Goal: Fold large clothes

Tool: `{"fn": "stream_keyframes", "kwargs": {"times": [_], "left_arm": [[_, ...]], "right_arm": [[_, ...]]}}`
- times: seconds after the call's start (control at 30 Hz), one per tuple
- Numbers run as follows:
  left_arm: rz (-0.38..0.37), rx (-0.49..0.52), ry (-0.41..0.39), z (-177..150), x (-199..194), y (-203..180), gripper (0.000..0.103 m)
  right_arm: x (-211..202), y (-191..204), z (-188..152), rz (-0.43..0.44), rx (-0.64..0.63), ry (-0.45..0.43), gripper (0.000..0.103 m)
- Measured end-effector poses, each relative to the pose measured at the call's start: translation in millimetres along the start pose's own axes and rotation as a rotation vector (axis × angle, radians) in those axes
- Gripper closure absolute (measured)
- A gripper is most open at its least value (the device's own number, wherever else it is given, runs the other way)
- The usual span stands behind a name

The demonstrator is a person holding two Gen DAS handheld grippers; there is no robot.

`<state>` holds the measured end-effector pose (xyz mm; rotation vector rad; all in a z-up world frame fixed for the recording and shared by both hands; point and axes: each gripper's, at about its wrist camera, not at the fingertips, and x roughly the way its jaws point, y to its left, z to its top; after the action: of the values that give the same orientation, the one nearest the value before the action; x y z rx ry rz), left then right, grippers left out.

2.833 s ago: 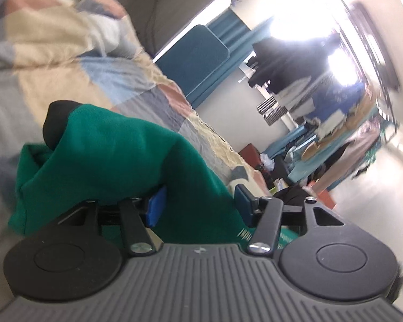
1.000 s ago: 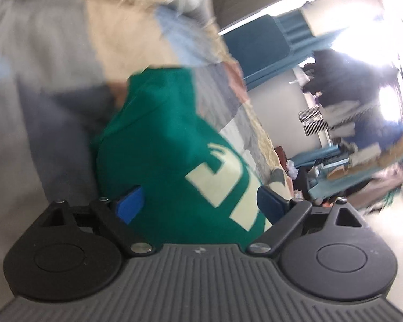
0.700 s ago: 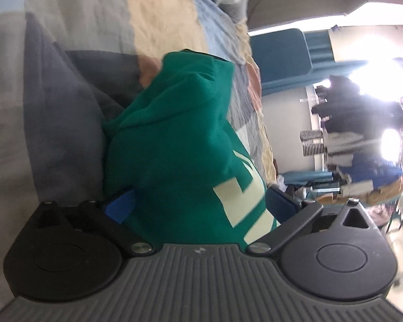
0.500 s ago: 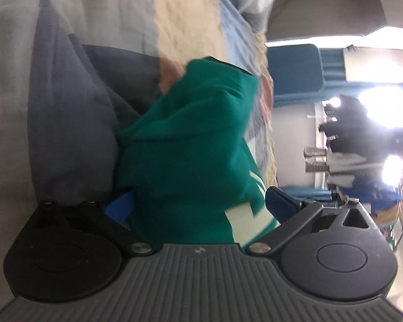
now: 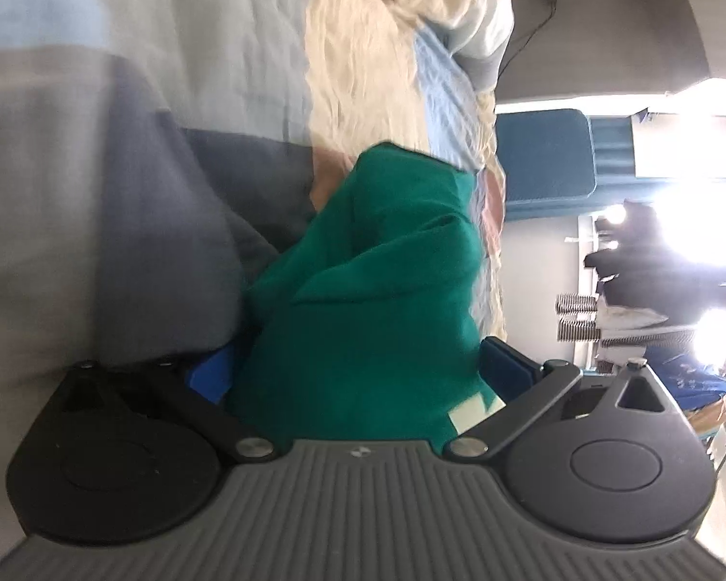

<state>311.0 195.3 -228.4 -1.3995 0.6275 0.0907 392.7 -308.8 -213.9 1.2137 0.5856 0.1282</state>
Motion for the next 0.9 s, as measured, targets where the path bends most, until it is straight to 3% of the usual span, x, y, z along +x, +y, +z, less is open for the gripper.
{"fn": "stream_keyframes", "kwargs": {"times": [0.23,0.43,0.53,0.63,0.77,0.9], "left_arm": [[0.065,0.038,-0.068,3,32,-19,0.0],[0.076,0.171,-0.095,-5,31,-35,0.002],[0.05,0.223,-0.106,-8,24,-45,0.013],[0.028,0.299,-0.093,-9,18,-58,0.012],[0.077,0.22,-0.051,3,39,-48,0.008],[0.103,0.215,-0.089,6,53,-48,0.005]], "right_arm": [[14,3,1,-0.085,-0.052,0.0,0.0],[19,8,0,-0.1,-0.128,0.014,0.0],[20,16,-1,-0.059,-0.182,0.025,0.0],[16,22,-3,-0.016,-0.217,0.029,0.0],[21,17,-1,-0.052,-0.191,0.02,0.0],[26,12,-3,-0.079,-0.193,0.001,0.0]]}}
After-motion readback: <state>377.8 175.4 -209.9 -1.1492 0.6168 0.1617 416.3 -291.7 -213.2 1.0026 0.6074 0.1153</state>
